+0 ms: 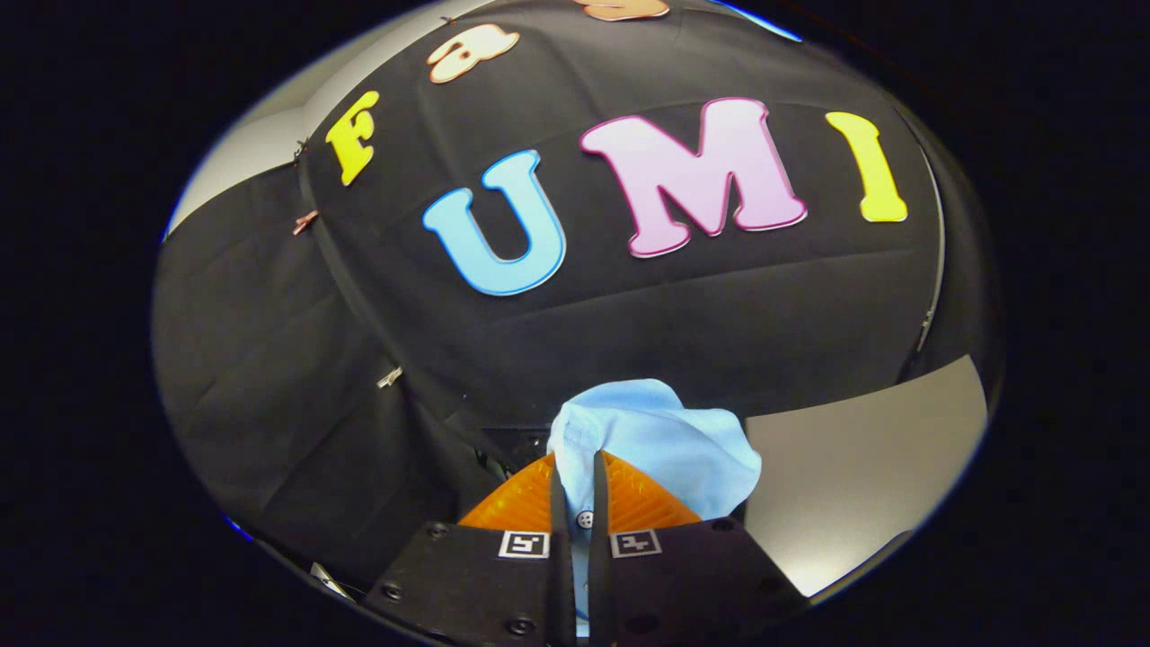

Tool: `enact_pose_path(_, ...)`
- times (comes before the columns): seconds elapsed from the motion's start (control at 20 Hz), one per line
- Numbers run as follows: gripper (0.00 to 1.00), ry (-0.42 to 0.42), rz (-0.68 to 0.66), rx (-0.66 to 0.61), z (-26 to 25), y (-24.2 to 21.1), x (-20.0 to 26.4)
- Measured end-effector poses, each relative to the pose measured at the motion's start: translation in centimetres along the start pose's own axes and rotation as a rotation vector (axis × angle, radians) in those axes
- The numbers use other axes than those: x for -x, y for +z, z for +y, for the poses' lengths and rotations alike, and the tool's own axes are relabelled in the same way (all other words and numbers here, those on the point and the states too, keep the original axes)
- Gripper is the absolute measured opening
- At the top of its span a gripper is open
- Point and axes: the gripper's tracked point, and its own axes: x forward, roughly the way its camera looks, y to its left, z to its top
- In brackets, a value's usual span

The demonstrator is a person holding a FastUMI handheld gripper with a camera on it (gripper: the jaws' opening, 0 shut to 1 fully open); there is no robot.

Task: Put the clothes into the washing machine and then close the washing machine lid.

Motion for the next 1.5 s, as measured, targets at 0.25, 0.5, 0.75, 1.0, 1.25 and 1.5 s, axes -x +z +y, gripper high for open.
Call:
enact_pose_path(0.25, 0.10, 0.079, 0.087, -0.044, 3.2, -5.2, -5.5)
enact_pose_path(0.5, 0.10, 0.026, 0.116, 0.014, 2.9, -9.7, -11.7)
enact_pose_path(0.75, 0.10, -0.044, 0.131, 0.041, 0.6, -16.0, -16.4)
enact_pose_path(1.0, 0.10, -0.122, 0.088, 0.045, -1.1, -20.6, -19.7)
enact_pose_path(1.25, 0.10, -0.234, 0.013, 0.119, -2.8, -21.3, -20.5)
enact_pose_path(1.5, 0.11, -0.280, -0.002, 0.164, -2.7, -21.8, -20.4)
